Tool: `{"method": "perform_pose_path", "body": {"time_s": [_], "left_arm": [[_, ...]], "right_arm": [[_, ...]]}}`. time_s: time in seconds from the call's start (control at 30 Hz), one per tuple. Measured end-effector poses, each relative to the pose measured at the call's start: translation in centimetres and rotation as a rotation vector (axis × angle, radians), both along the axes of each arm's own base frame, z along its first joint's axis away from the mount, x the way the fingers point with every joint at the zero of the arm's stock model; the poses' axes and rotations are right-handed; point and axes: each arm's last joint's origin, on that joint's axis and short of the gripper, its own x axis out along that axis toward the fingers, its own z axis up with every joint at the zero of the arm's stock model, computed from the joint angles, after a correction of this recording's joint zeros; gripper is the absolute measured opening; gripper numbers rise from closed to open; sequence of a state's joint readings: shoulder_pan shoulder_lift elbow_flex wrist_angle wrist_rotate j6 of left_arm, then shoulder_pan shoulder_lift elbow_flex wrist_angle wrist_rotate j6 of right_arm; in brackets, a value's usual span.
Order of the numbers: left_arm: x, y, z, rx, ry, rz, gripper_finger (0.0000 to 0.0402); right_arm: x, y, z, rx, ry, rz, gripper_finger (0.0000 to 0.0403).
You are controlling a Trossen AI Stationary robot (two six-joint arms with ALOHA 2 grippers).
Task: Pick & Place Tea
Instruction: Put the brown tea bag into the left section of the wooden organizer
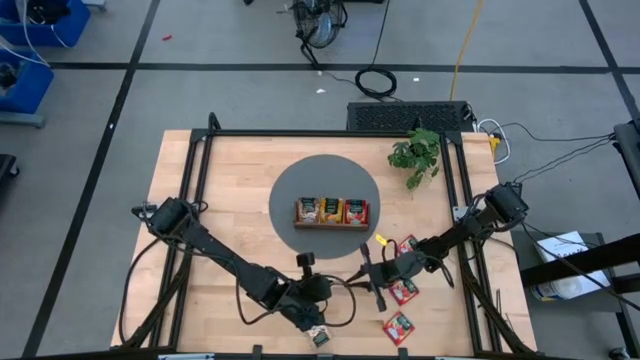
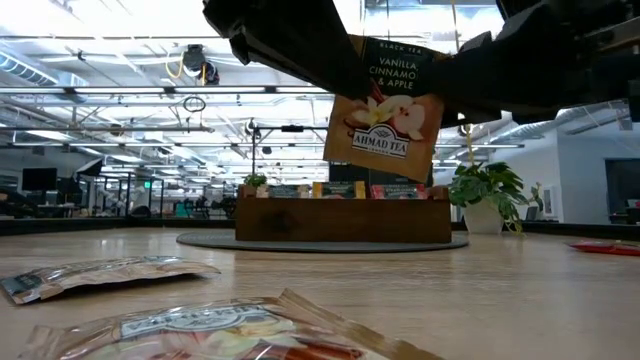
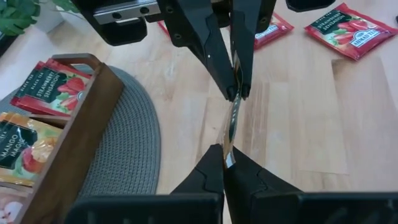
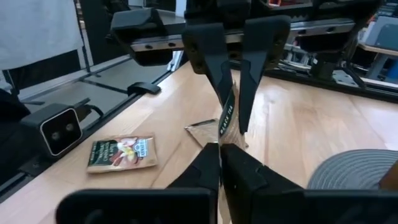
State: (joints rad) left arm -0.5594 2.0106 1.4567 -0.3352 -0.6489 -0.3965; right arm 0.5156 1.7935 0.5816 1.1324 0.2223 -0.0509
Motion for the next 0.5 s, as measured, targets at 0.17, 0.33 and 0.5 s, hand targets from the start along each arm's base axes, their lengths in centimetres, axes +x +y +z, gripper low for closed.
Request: {"method": "perform_pose_path", "body": {"time_s": [0.17,0.33,0.5], "left_arm": [[-0.1,0.1,-0.1,-0.005,0.01,0.004,0.0009],[-1.5,-0.7,1.2,-0.007,0.021,-0.01,0.0043],[-3.1,-1.1,2.2,-0.032,0.043,0.017,0.0089]], "right_arm": [[0.2,-0.3,-0.1,-0.004,0.011,-0.02,0.0001],[0.3,-0.7,-0.2,-0.004,0.021,-0.035,0.0],[0.3,-0.7,-0.2,-0.005,0.021,-0.037,0.0]]}}
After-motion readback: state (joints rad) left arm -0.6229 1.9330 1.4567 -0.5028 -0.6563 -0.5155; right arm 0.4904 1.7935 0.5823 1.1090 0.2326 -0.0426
